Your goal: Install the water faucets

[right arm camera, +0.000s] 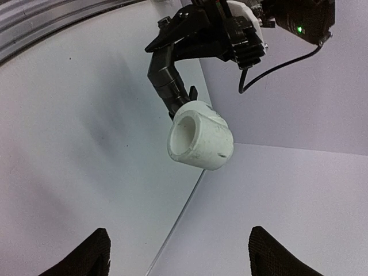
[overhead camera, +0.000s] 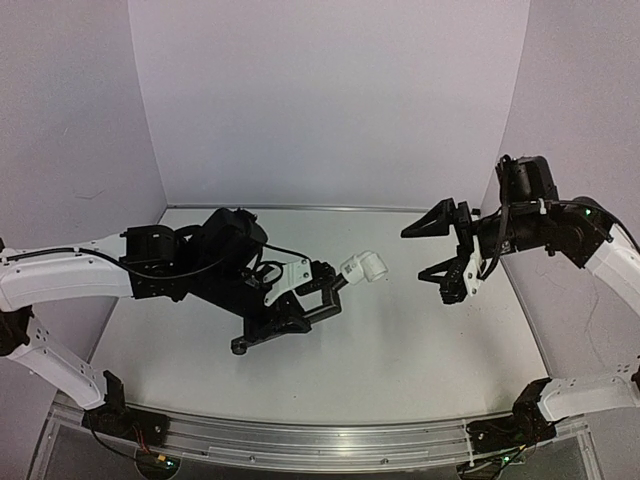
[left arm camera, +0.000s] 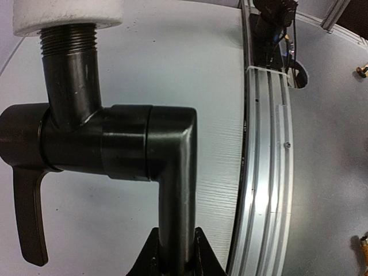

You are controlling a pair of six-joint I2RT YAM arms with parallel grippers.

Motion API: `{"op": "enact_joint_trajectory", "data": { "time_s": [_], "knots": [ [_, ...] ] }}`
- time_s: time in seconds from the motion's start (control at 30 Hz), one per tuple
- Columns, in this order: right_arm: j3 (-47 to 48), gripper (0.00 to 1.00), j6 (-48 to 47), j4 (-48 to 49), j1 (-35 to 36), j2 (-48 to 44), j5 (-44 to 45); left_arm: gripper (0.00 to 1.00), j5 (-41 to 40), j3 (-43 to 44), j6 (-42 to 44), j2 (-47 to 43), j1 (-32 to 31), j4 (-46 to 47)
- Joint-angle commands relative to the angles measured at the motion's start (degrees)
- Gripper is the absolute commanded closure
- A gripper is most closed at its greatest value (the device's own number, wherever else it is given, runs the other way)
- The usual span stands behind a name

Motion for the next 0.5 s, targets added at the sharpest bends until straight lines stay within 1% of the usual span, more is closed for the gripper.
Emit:
{"op": "enact_joint_trajectory", "data": {
  "time_s": [0.0,0.17,0.37,0.47],
  "knots": [
    [-2.99,0.21,-16.28,7.31,0.61,-0.73,-1.92,1.00,7.63,6.06,-1.01,1.39,0.36,0.75],
    [-4.19,0.23,-22.12,10.10,1.31,0.42,-3.88,1.00,10.29,7.80,-0.31,3.92,0.34,-0.75],
    [-4.46,0.30,-23.49,9.82,3.34,1.64,-4.95,1.00,10.73,8.88,0.64,5.43,0.33,-1.20],
    [-5.75,0.31,-24.57,8.69,4.16,1.73,-4.82,1.00,11.25,9.25,0.76,6.00,0.33,-1.32]
  ]
}}
